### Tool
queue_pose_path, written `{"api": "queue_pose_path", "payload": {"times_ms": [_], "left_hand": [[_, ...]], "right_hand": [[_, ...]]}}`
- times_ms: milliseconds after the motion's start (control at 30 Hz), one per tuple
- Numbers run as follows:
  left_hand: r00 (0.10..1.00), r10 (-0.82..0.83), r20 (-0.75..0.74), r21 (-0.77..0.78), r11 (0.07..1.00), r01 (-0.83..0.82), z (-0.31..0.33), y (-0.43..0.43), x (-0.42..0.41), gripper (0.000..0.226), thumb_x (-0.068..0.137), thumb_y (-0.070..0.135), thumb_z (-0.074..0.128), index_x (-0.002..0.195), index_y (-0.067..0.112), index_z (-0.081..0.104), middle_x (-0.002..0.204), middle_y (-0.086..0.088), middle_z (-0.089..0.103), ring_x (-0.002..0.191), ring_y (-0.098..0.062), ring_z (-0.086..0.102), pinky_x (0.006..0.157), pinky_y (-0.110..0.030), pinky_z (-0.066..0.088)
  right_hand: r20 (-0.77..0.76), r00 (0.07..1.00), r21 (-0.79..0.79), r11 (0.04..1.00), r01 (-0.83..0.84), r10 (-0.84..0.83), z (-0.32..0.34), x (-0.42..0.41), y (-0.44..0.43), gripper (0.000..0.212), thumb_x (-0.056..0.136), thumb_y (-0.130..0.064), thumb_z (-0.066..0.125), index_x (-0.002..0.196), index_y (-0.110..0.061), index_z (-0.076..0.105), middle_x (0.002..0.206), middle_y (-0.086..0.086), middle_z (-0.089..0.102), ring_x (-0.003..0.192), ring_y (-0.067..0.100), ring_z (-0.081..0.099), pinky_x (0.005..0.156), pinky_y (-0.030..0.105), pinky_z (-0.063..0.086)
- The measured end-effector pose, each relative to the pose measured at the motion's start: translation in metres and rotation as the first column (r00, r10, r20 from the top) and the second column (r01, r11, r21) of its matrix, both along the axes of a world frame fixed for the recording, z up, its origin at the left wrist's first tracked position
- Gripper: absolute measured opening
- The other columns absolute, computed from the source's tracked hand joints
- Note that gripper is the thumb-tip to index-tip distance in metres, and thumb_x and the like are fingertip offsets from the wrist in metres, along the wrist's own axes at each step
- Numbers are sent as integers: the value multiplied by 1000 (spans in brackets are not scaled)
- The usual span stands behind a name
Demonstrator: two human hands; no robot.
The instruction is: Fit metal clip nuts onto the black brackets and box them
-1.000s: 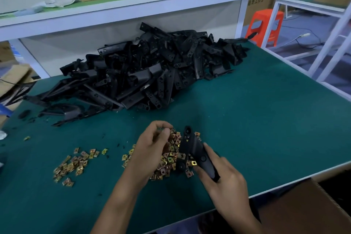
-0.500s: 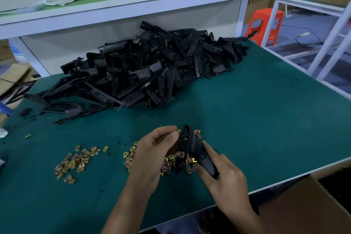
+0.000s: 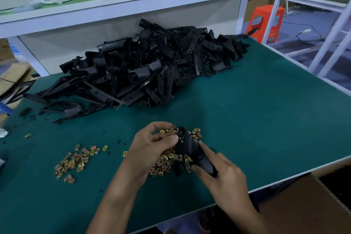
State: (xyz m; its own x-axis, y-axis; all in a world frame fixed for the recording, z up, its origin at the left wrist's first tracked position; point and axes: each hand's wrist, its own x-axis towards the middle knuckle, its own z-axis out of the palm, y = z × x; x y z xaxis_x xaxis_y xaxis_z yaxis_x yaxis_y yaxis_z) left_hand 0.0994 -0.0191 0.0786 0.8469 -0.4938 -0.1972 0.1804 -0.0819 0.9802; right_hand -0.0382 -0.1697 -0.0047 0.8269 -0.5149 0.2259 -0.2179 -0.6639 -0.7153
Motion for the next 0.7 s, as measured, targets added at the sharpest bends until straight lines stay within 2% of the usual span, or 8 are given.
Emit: {"api": "queue_pose_path", "payload": {"times_ms": [133,267,400,500,567,700], "left_hand": [[995,-101,21,76,992,99,4,11,11,35,85,7,77,115,20,66,69,-4,67,67,-15,62,63,-20,52],[991,-136,-15,114,984,137,5,8,15,32,85,10,78,114,20,69,74,-5,70,70,-14,65,63,-21,52],[983,-180,-26,167,969,181,4,0,14,29,85,8,76,112,19,69,76,-8,73,73,-20,71,66,-24,55],[985,-174,11,229,959,167,11,-3,11,27,87,9,76,111,21,69,78,-9,74,73,-19,73,63,-21,54],[986,-164,30,241,958,153,13,-4,7,26,88,10,75,112,20,68,78,-10,75,72,-18,72,61,-20,53],[989,-92,117,294,954,54,11,-5,1,18,90,19,74,107,23,69,85,-6,78,79,-18,75,75,-31,56]], "right_hand": [[-49,998,-48,998,-52,50,1,0,-1,65,86,-55,72,145,-56,44,87,-10,59,82,11,63,65,35,51],[-82,995,-72,996,-55,49,1,2,-1,65,88,-55,71,147,-56,42,84,-12,52,82,13,63,64,36,50],[-121,990,-119,990,-82,68,1,3,-1,67,90,-59,66,149,-58,34,81,-15,45,81,14,63,64,35,49],[-136,989,-128,989,-77,59,-1,3,-3,67,90,-62,62,150,-60,31,83,-15,45,83,13,63,65,35,48],[-129,991,-123,991,-58,42,-2,4,-2,66,90,-61,64,149,-58,36,82,-16,45,81,14,63,63,35,48],[-101,995,-126,992,-15,2,-2,6,4,68,85,-62,59,149,-51,41,81,-15,47,75,16,63,58,37,49]]}}
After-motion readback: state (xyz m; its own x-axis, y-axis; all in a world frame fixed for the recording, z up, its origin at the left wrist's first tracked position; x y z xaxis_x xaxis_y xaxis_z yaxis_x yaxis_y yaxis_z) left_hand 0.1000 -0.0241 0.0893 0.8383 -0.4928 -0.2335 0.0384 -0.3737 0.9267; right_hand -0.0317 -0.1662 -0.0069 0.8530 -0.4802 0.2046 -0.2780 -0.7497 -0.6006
